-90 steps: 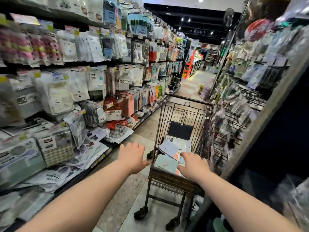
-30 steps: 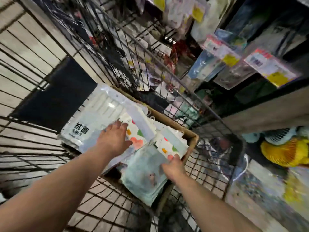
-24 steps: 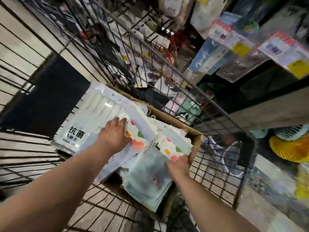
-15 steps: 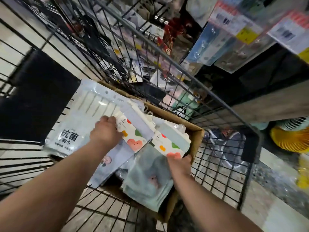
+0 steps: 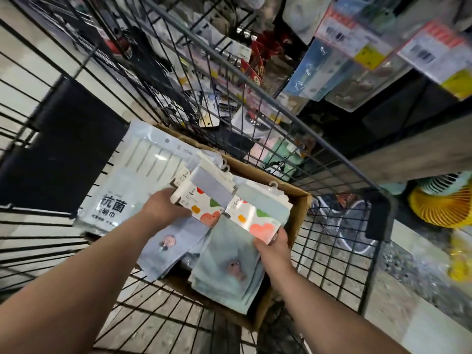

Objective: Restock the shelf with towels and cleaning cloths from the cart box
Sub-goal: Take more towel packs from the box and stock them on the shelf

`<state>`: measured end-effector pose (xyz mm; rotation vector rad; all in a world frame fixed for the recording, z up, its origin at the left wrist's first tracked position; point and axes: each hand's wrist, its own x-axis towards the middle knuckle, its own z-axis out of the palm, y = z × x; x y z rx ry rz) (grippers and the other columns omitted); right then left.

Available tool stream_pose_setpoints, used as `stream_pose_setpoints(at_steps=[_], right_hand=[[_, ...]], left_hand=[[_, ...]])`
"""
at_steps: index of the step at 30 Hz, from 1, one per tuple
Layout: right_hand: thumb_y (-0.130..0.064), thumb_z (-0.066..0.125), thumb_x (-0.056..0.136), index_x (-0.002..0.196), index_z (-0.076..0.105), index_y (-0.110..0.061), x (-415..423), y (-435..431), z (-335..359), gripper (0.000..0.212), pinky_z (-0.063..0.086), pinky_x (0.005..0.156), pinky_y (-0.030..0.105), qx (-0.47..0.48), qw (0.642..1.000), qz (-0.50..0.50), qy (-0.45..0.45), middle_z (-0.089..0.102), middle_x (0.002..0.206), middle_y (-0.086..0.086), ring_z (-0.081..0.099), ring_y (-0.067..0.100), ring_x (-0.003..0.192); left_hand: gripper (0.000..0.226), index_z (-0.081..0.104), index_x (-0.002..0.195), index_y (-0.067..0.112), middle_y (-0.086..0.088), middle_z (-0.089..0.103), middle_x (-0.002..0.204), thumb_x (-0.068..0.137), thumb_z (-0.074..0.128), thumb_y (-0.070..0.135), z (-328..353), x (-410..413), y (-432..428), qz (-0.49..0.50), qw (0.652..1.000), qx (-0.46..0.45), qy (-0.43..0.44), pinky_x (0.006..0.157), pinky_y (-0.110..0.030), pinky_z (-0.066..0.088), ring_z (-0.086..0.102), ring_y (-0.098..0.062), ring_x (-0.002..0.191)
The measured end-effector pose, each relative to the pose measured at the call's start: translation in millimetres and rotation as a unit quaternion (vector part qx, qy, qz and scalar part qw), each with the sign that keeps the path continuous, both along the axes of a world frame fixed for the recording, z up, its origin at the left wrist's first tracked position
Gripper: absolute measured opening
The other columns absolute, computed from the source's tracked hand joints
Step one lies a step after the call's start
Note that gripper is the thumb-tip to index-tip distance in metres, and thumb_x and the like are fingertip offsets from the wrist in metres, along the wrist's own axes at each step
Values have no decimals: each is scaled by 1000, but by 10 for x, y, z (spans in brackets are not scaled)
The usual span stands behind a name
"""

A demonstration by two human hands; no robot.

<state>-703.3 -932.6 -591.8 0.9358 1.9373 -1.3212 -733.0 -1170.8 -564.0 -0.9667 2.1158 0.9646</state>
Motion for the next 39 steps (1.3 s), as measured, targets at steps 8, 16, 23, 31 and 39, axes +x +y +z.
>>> stream_pose_setpoints(at_steps=[8, 16, 23, 31, 39], right_hand=[[-11, 65, 85, 106, 55, -23, -130, -113, 467, 26, 53, 91, 42, -63, 996, 14, 56, 69, 103, 2, 65, 23, 98], [-8, 61, 85, 92, 61, -30, -319, 5, 1211, 23, 51, 92, 53, -125, 983, -15, 131, 70, 102, 3, 66, 28, 98], [-9, 62, 88, 90, 60, -21, -295, 358, 2094, 12, 52, 81, 35, -204, 949, -8, 239, 70, 96, 2, 65, 17, 84], [-8, 58, 90, 106, 57, -21, 273, 1571, 2992, 20, 53, 78, 28, -202, 911, 3, 361, 68, 101, -1, 65, 11, 89], [-10, 59, 89, 115, 59, -15, 1007, 2997, 3792, 27, 53, 77, 29, -170, 870, -38, 461, 69, 108, 3, 66, 16, 94]], left_hand=[[22, 63, 101, 7, -10, 65, 96, 81, 70, 13, 488, 105, 107, 48, 996, 14, 81, 80, -36, 49, 60, -30, 91], [18, 56, 99, 17, -2, 60, 99, 86, 65, 10, 1296, 160, 267, 126, 963, 47, 232, 74, -29, 44, 56, -21, 83], [20, 60, 94, 24, -8, 69, 101, 80, 71, 15, 1909, 392, 563, 192, 923, 65, 327, 78, -40, 53, 64, -27, 87], [16, 61, 85, 23, -10, 70, 101, 75, 73, 19, 2768, 808, 1688, 134, 886, 138, 422, 87, -47, 51, 64, -28, 90], [17, 65, 87, 22, -6, 70, 94, 78, 72, 9, 3599, 1334, 3118, 68, 835, 208, 505, 84, -36, 50, 64, -21, 83]])
